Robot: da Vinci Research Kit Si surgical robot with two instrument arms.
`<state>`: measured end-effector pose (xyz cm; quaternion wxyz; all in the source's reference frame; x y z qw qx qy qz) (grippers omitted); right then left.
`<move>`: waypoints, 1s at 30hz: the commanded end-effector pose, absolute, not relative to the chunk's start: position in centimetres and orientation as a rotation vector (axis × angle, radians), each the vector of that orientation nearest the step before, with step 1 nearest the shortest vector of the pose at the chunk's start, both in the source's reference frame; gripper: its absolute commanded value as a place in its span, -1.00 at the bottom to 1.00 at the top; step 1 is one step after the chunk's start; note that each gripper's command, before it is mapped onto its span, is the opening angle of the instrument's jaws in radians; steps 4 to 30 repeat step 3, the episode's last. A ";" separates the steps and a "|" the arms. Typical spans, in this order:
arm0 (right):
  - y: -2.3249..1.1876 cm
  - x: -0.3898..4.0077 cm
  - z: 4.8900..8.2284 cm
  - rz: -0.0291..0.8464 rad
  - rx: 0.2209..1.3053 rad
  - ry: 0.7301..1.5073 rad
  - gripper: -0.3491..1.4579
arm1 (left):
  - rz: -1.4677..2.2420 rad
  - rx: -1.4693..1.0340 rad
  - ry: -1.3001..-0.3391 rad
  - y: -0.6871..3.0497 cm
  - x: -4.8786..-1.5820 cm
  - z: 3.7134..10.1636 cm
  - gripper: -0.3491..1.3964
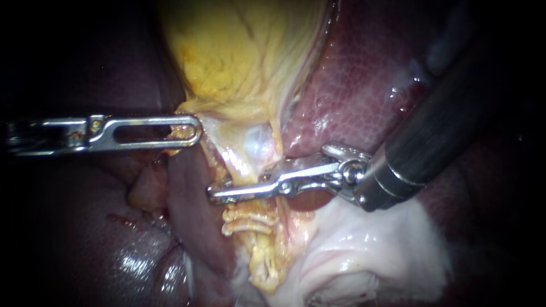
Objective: Clipping third clip left tube
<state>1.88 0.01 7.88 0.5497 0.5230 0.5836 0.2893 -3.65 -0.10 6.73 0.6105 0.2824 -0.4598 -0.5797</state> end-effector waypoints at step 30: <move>0.01 1.87 7.90 0.687 1.236 1.381 -1.00 | -1.338 0.652 -1.062 -0.10 -3.64 6.72 -1.00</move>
